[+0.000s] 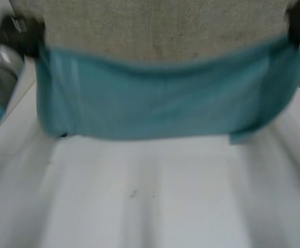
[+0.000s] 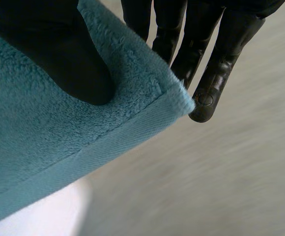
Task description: Fold the laundry
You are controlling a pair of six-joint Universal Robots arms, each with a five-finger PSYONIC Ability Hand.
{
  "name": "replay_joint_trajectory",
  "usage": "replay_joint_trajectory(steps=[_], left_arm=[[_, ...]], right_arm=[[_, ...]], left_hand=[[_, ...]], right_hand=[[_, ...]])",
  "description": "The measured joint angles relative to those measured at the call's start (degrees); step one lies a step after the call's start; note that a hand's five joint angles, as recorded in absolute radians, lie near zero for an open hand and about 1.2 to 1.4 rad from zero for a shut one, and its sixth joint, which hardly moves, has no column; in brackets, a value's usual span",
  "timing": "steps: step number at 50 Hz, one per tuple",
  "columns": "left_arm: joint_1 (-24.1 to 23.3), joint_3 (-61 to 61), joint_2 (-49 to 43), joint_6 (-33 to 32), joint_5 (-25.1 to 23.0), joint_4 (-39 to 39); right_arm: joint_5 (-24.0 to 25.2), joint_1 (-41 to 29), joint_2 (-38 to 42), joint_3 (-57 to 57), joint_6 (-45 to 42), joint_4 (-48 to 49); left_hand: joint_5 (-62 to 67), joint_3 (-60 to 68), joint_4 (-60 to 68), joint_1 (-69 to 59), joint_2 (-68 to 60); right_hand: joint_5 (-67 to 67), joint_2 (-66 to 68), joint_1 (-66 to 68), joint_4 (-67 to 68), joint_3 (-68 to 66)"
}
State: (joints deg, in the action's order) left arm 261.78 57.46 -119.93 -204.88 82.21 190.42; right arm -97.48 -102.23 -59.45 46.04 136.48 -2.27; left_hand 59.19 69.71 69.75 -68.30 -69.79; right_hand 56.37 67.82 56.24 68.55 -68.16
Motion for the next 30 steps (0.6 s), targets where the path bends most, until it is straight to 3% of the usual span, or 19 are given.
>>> replay_joint_trajectory(steps=[6,14,18,22,23,30], left_arm=[[-1.2,-12.2,3.0,4.9,3.9,12.5],[-1.0,-9.0,6.8,9.7,5.7,16.5],[-0.6,2.3,8.0,10.9,4.8,15.6],[-0.5,5.7,8.1,11.2,4.5,15.4],[-0.3,14.0,7.9,12.0,3.8,15.5],[-0.1,26.0,4.5,13.0,3.3,19.2]], right_arm=[[-2.7,-1.2,-3.9,-7.2,3.1,14.1],[-1.4,-1.5,-11.9,5.9,4.1,22.0],[2.3,-1.0,-13.6,18.4,4.6,22.3],[3.6,-0.9,-13.7,21.7,4.9,22.3],[7.0,-0.7,-13.4,28.8,5.8,22.1],[12.0,-0.6,-9.4,38.1,7.0,22.4]], left_hand=[[0.0,0.0,0.0,0.0,0.0],[0.3,0.0,0.0,-0.1,0.0],[0.3,0.0,0.0,-0.1,0.0],[0.3,0.0,0.0,-0.1,0.0],[0.3,0.0,0.0,-0.1,0.0],[0.3,0.0,0.0,-0.1,0.0]], right_hand=[[0.0,0.0,0.0,0.0,0.0],[0.5,0.0,0.0,0.0,0.0],[0.5,0.0,0.0,0.0,0.0],[0.5,0.0,0.0,0.0,0.0],[0.5,0.0,0.0,0.0,0.0],[0.5,0.0,0.0,0.0,0.0]])
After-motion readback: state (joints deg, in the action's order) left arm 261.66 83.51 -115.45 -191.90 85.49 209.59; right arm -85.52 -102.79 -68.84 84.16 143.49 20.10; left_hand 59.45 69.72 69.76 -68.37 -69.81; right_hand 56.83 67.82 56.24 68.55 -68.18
